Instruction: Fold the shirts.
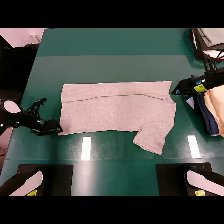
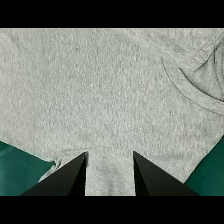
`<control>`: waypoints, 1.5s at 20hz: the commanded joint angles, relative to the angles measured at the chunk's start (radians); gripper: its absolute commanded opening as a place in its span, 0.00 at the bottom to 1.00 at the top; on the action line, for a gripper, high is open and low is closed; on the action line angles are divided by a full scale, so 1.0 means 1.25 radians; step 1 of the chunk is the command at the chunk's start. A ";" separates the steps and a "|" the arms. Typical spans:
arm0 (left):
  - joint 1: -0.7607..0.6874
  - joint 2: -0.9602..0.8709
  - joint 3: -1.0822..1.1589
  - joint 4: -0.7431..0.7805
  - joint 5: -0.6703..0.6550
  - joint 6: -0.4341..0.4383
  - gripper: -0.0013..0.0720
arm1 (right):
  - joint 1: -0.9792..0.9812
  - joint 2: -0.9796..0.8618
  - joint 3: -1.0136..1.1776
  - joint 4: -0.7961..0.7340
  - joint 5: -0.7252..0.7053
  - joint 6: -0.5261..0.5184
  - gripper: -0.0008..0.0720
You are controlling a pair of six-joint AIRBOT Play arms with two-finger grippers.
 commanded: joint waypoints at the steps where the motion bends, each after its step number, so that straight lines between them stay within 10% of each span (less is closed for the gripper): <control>1: 0.002 0.010 -0.027 -0.042 0.050 -0.006 0.85 | 0.018 0.001 0.000 0.003 0.008 -0.001 0.45; 11: 0.001 0.009 -0.054 -0.058 0.055 -0.016 0.83 | 0.037 0.001 0.000 0.004 0.030 -0.001 0.45; 13: 0.001 0.009 -0.054 -0.065 0.052 -0.015 0.37 | 0.037 0.001 0.000 0.004 0.030 -0.001 0.45; 17: 0.001 0.009 -0.054 -0.069 0.044 -0.014 0.31 | 0.037 0.001 0.000 -0.007 0.047 -0.001 0.45; 18: 0.001 0.009 -0.054 -0.069 0.034 -0.009 0.06 | 0.033 0.001 0.000 -0.006 0.065 -0.001 0.45; 30: 0.001 0.011 0.051 -0.074 -0.016 0.014 0.05 | -0.282 0.211 -0.549 0.005 -0.009 -0.035 0.46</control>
